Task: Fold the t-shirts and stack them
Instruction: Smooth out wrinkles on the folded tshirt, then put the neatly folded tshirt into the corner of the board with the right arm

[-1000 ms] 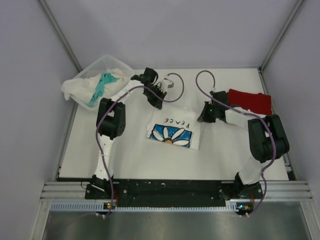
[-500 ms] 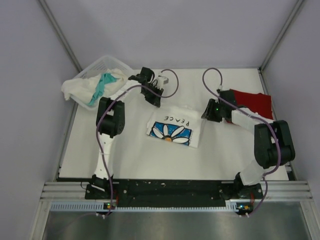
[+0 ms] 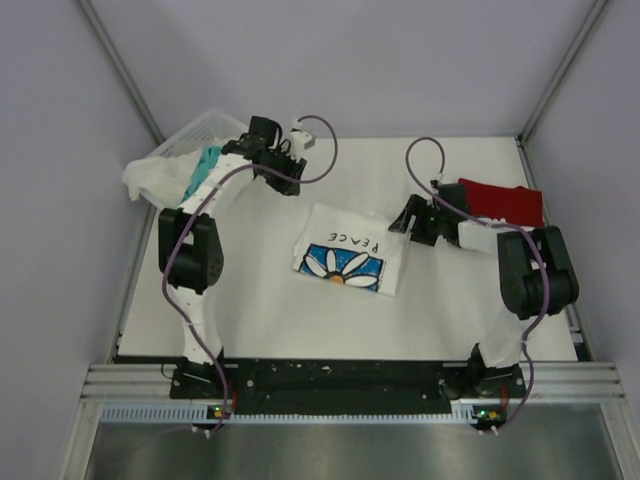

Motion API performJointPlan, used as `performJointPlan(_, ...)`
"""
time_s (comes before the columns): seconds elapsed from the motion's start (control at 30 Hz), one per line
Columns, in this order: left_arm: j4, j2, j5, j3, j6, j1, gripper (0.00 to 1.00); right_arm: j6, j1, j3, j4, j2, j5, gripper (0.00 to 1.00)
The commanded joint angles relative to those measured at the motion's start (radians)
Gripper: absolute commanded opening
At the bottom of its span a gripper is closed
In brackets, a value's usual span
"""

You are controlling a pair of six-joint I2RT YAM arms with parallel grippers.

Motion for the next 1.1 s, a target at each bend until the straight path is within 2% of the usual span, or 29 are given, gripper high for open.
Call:
performJointPlan(0.0, 0.006, -0.135, 0.057, -0.101, 0.048, 0.036, 0.37, 0.069, -0.009, -0.015, 0.133, 0.106, -0.108, 0.64)
performJointPlan(0.03, 0.006, -0.15, 0.071, -0.121, 0.051, 0.042, 0.37, 0.086, -0.009, -0.017, 0.175, 0.125, -0.139, 0.56)
performJointPlan(0.17, -0.017, -0.192, 0.094, -0.146, 0.063, 0.071, 0.37, 0.107, -0.011, -0.014, 0.249, 0.145, -0.185, 0.05)
performJointPlan(0.2, -0.024, -0.197, 0.097, -0.144, 0.07, 0.077, 0.37, 0.097, -0.012, -0.008, 0.248, 0.139, -0.188, 0.0)
performJointPlan(0.3, -0.047, -0.217, 0.108, -0.149, 0.083, 0.097, 0.37, 0.029, -0.02, 0.029, 0.167, 0.088, -0.173, 0.0)
performJointPlan(0.53, -0.081, -0.258, 0.089, -0.197, 0.154, 0.117, 0.38, -0.312, -0.025, 0.204, -0.261, -0.047, 0.005, 0.0)
performJointPlan(0.73, -0.093, -0.283, 0.085, -0.229, 0.175, 0.128, 0.41, -0.501, -0.04, 0.362, -0.557, -0.121, 0.172, 0.0)
performJointPlan(0.93, -0.095, -0.295, 0.086, -0.232, 0.18, 0.137, 0.4, -0.643, -0.043, 0.491, -0.717, -0.157, 0.382, 0.0)
performJointPlan(1.07, -0.089, -0.296, 0.069, -0.23, 0.186, 0.139, 0.4, -0.736, -0.045, 0.557, -0.76, -0.174, 0.519, 0.0)
